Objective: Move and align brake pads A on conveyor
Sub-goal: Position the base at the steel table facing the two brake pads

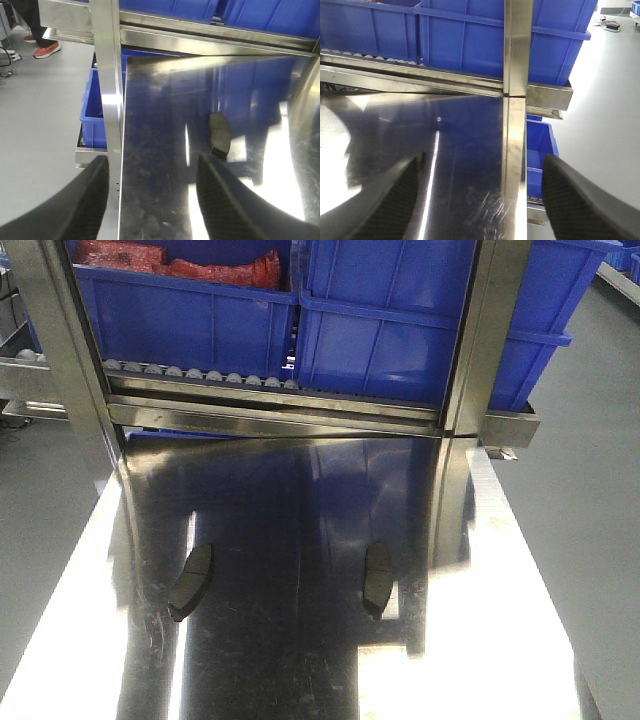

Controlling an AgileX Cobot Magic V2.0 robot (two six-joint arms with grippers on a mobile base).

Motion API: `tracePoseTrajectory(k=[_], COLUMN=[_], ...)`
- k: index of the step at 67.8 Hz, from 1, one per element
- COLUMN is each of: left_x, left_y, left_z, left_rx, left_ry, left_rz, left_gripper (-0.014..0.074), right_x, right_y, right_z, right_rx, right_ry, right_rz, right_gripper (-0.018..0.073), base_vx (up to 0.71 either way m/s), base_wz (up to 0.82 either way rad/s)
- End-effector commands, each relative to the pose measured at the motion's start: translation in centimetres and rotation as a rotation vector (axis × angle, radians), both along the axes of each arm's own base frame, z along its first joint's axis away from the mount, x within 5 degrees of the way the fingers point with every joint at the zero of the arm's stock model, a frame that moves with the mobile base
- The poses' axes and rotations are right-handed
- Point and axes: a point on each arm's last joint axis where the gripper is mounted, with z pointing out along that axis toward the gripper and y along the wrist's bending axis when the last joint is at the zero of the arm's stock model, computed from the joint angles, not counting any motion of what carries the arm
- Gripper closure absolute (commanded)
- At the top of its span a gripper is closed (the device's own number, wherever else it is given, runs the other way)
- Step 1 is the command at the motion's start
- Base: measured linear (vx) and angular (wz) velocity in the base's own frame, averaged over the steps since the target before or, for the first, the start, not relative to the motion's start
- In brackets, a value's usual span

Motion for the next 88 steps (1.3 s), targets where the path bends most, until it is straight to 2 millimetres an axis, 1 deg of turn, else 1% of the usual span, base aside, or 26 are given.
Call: tracePoseTrajectory(k=[1,88], left_x=[0.17,0.17], left_y=[-0.04,-0.04], left_z=[1.28,1.27], left_rx=[-0.014,-0.014], left_ry=[-0.078,-0.078], left_rz=[-0.002,-0.002], left_gripper=[0.0225,0.0225], right_x=[0.16,0.16], right_y=[-0.02,-0.02], right_z=[1.43,1.43], right_rx=[0.005,0.005], right_ry=[-0.088,-0.088], right_rz=[-0.004,-0.004], right_gripper=[0.0054,0.0054], base_vx=[-0.02,0.00], base_wz=[-0.06,-0.01])
